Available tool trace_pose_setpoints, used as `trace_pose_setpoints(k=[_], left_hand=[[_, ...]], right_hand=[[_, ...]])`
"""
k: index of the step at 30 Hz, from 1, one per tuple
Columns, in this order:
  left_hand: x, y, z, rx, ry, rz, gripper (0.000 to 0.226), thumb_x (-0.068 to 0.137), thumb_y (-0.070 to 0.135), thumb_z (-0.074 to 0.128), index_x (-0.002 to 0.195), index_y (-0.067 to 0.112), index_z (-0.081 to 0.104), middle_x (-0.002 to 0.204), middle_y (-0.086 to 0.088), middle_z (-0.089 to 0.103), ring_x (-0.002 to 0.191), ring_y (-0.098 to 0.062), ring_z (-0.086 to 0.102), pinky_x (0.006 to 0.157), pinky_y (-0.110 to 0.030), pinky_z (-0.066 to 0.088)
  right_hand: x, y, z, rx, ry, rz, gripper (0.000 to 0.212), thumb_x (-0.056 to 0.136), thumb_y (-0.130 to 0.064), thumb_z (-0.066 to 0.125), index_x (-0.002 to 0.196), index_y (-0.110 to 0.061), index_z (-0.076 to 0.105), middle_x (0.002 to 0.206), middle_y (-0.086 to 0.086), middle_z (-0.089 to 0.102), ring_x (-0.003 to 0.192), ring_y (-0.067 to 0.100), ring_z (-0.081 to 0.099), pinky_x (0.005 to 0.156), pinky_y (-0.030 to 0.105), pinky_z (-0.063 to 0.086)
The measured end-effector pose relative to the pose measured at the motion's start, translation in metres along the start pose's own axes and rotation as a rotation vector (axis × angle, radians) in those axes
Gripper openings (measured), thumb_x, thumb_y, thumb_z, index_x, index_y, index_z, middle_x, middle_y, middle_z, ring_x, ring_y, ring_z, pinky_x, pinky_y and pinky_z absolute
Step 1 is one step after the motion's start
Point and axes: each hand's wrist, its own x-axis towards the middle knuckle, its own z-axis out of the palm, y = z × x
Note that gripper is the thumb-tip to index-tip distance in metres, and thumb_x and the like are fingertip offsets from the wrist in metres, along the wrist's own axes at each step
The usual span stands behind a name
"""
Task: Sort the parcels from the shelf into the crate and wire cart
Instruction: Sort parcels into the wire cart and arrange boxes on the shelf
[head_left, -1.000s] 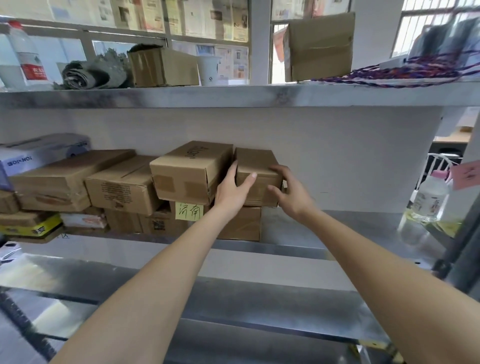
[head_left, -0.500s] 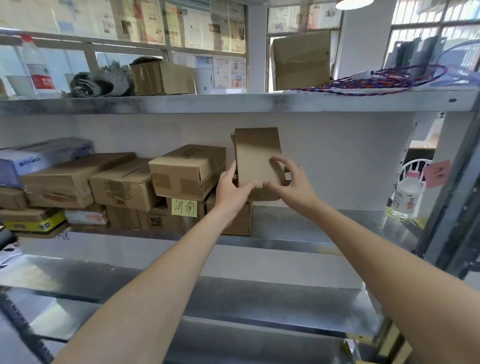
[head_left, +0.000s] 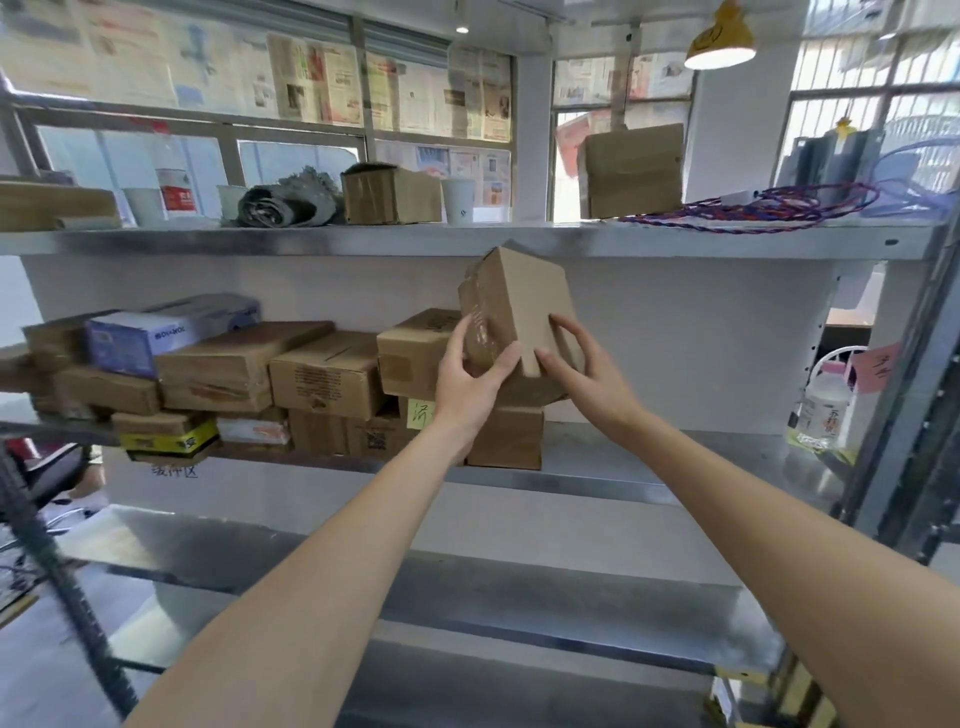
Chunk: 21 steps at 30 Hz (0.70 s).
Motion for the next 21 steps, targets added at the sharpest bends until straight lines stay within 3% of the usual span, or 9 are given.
trace_pose_setpoints(k=[2, 5, 8, 12, 14, 17, 18, 21], left_hand=[[-0.002, 0.01, -0.025, -0.057, 0.075, -0.029, 0.101, 0.061, 0.072, 0.085, 0.145, 0.031, 0.047, 0.139, 0.003, 0.057, 0.127, -0.015, 0.057, 0.107, -0.042, 0.05], [-0.011, 0.03, -0.07, -0.087, 0.127, -0.024, 0.097, 0.057, 0.076, 0.083, 0.137, 0.028, 0.058, 0.135, 0.003, 0.058, 0.121, -0.013, 0.059, 0.104, -0.04, 0.053], [-0.026, 0.045, -0.12, -0.119, 0.187, -0.024, 0.091, 0.073, 0.068, 0.079, 0.15, 0.033, 0.046, 0.148, 0.004, 0.048, 0.132, -0.015, 0.049, 0.107, -0.035, 0.044], [-0.049, 0.066, -0.193, -0.19, 0.299, -0.016, 0.04, 0.101, 0.049, 0.054, 0.14, 0.043, 0.053, 0.146, 0.009, 0.052, 0.129, -0.011, 0.05, 0.111, -0.039, 0.041], [-0.066, 0.074, -0.232, -0.179, 0.338, 0.0, 0.034, 0.105, 0.045, 0.046, 0.138, 0.041, 0.057, 0.142, 0.007, 0.057, 0.129, -0.015, 0.054, 0.108, -0.046, 0.048], [-0.092, 0.08, -0.294, -0.034, 0.422, 0.048, 0.038, 0.108, 0.03, 0.048, 0.145, 0.032, 0.051, 0.141, 0.003, 0.056, 0.125, -0.015, 0.056, 0.099, -0.038, 0.054], [-0.102, 0.081, -0.313, 0.005, 0.451, 0.047, 0.044, 0.105, 0.031, 0.053, 0.149, 0.031, 0.048, 0.141, 0.004, 0.055, 0.123, -0.013, 0.056, 0.095, -0.033, 0.055], [-0.129, 0.084, -0.367, 0.051, 0.49, 0.01, 0.079, 0.082, 0.06, 0.075, 0.149, 0.032, 0.047, 0.143, 0.003, 0.054, 0.125, -0.014, 0.057, 0.098, -0.04, 0.056]], right_hand=[[-0.002, -0.028, 0.018, -0.024, -0.03, -0.009, 0.064, 0.094, -0.065, 0.056, 0.152, -0.047, 0.036, 0.155, -0.005, 0.039, 0.141, 0.015, 0.038, 0.105, 0.028, 0.036], [-0.005, -0.073, 0.049, 0.004, -0.102, -0.011, 0.073, 0.093, -0.067, 0.053, 0.158, -0.044, 0.027, 0.163, -0.006, 0.021, 0.139, 0.012, 0.03, 0.103, 0.027, 0.031], [-0.014, -0.112, 0.085, 0.055, -0.173, -0.006, 0.093, 0.083, -0.073, 0.056, 0.161, -0.033, 0.025, 0.167, -0.01, 0.01, 0.147, 0.016, 0.028, 0.11, 0.032, 0.035], [-0.02, -0.145, 0.149, 0.173, -0.264, -0.08, 0.093, 0.083, -0.071, 0.066, 0.159, -0.03, 0.031, 0.152, -0.005, 0.049, 0.133, 0.014, 0.054, 0.107, 0.038, 0.05], [-0.026, -0.164, 0.185, 0.245, -0.243, -0.118, 0.084, 0.087, -0.067, 0.066, 0.157, -0.031, 0.037, 0.146, -0.008, 0.056, 0.129, 0.011, 0.057, 0.106, 0.04, 0.053], [-0.041, -0.198, 0.234, 0.366, -0.265, -0.17, 0.051, 0.099, -0.044, 0.063, 0.146, -0.039, 0.043, 0.134, -0.015, 0.06, 0.126, 0.011, 0.058, 0.104, 0.035, 0.053], [-0.044, -0.206, 0.25, 0.414, -0.286, -0.176, 0.051, 0.1, -0.039, 0.063, 0.146, -0.041, 0.041, 0.136, -0.013, 0.059, 0.127, 0.012, 0.057, 0.106, 0.036, 0.052], [-0.051, -0.227, 0.295, 0.477, -0.33, -0.179, 0.061, 0.099, -0.037, 0.064, 0.153, -0.042, 0.037, 0.151, 0.002, 0.051, 0.135, 0.022, 0.053, 0.107, 0.047, 0.051]])
